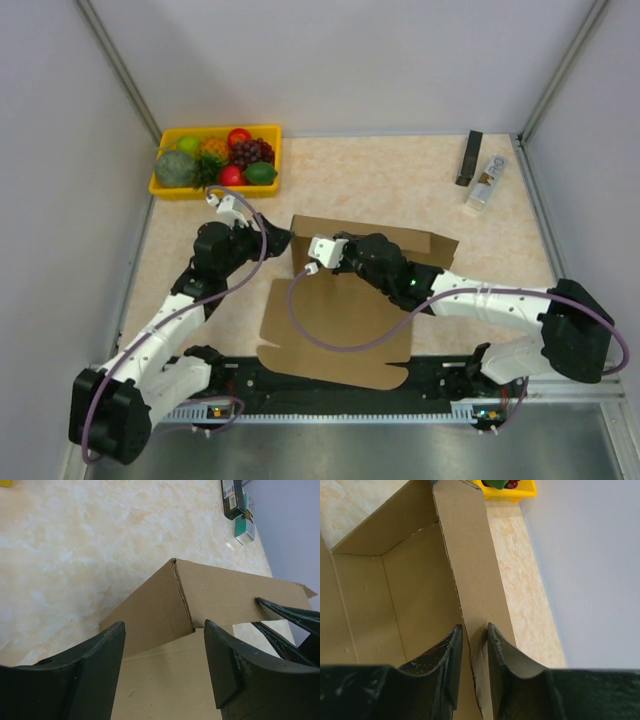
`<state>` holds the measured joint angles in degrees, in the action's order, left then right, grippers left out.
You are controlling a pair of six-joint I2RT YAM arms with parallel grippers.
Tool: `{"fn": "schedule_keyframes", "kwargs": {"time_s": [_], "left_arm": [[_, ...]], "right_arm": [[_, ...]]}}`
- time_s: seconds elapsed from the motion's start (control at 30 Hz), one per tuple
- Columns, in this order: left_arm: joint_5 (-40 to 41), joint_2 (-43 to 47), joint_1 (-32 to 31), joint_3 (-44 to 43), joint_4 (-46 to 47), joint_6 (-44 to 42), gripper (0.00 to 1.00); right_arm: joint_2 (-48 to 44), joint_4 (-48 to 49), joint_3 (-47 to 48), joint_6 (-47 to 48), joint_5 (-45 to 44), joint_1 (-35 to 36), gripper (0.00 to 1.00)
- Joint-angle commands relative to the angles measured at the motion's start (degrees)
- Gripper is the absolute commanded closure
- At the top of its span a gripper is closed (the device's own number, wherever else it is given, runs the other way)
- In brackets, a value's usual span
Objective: Fold the paper box
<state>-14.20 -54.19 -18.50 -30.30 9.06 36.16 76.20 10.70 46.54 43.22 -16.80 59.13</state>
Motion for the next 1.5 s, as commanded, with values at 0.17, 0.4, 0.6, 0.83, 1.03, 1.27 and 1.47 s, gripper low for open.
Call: {"fn": "schedule_keyframes", "kwargs": {"time_s": [0.17,0.4,0.6,0.83,1.03,1.27,1.47], "left_arm": [[3.7,8.0,0.7,-3.9,-12.5,-6.9,0.28],[6.8,13.5,0.7,-1.4,-17.7,-8.7,0.31],[4.5,15.9,0.7,-0.8,-20.1,-8.7,0.33],[3.7,19.6,0.7,-2.3,-25.4,-10.9,0.33],[2.8,21.0,0.7,-3.1,-29.4,-10.7,0.27],[2.1,21.4,0.7,-1.0,-29.1,-7.5,0.27],[-0.9,16.9,0.7,1.2,-20.4,-5.5,0.4]], "right_arm": [[5.1,0.0,3.2,-2.7,-6.8,-0.9,0.62],[7.1,-3.7,7.9,-6.4,-5.4,-4.5,0.59],[13.3,-9.5,15.1,-7.6,-4.0,-7.4,0.59],[16.7,-12.5,19.0,-10.7,1.0,-12.1,0.59],[18.3,-13.2,19.6,-10.3,1.1,-12.4,0.6],[18.5,-13.5,19.2,-11.4,2.2,-12.9,0.62],[16.2,-13.4,18.2,-11.8,3.9,-12.9,0.66]]}}
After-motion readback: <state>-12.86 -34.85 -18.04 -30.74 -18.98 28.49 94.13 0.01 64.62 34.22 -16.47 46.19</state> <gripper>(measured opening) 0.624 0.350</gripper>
